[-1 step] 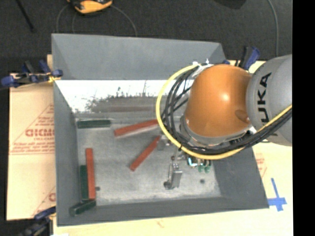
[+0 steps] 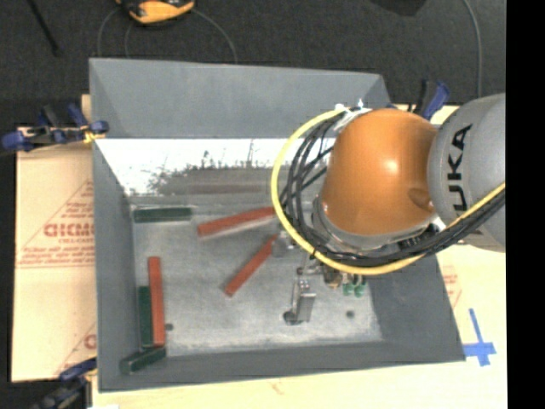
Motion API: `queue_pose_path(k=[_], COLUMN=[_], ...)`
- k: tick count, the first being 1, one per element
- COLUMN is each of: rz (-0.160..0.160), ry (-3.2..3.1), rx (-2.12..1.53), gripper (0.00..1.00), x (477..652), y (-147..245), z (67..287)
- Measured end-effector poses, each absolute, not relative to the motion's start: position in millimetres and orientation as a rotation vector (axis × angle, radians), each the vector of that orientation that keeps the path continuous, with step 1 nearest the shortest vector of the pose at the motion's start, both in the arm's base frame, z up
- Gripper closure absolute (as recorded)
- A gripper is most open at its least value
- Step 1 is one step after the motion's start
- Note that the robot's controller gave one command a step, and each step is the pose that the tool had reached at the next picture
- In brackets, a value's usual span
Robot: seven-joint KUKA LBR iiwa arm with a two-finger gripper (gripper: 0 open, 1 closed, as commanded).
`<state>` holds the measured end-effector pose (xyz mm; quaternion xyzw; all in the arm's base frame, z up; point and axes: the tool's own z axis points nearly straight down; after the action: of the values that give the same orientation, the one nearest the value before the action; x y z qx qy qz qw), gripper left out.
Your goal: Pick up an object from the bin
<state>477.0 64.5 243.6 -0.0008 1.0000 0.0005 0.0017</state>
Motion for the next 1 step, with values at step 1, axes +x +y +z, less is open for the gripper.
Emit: queue_pose_path(k=[1], rz=[-0.001], ry=[3.130], rx=[-0.141], gripper=[0.00], x=[513.1], y=[64.4], z=[191.6])
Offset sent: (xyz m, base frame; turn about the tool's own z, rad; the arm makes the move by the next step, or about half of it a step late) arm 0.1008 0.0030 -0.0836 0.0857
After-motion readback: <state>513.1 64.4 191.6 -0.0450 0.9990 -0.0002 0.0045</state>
